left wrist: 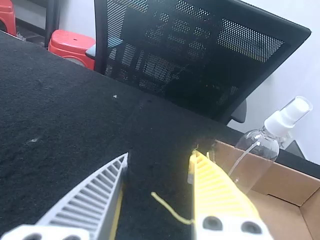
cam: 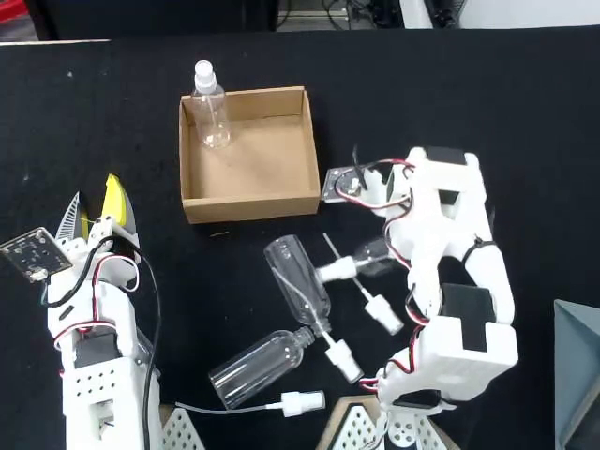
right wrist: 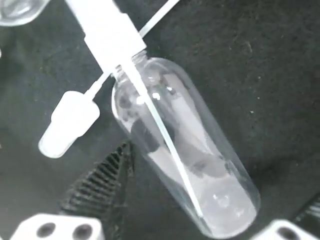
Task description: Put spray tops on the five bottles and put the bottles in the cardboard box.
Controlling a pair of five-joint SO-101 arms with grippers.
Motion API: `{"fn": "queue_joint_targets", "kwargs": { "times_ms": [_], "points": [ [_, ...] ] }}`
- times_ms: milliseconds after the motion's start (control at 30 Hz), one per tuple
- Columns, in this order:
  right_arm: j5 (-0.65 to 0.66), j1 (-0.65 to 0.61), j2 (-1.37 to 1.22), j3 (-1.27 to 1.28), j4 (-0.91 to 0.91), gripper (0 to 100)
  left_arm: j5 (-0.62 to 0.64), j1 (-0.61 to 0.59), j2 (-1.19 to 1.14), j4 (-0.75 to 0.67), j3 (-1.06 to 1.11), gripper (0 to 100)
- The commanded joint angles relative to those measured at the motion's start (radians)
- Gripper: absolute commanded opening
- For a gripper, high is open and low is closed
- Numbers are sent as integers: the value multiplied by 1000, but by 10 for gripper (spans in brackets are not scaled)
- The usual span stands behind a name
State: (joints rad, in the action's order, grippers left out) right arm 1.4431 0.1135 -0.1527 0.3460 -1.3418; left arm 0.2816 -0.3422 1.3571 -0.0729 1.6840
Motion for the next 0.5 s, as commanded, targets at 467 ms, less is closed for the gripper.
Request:
{"fn": "queue_joint_targets", "kwargs": {
  "times_ms": [467],
  "points": [
    [5,-92,74,65,81,480,-8,-4,6,5,25,185]
  ]
}}
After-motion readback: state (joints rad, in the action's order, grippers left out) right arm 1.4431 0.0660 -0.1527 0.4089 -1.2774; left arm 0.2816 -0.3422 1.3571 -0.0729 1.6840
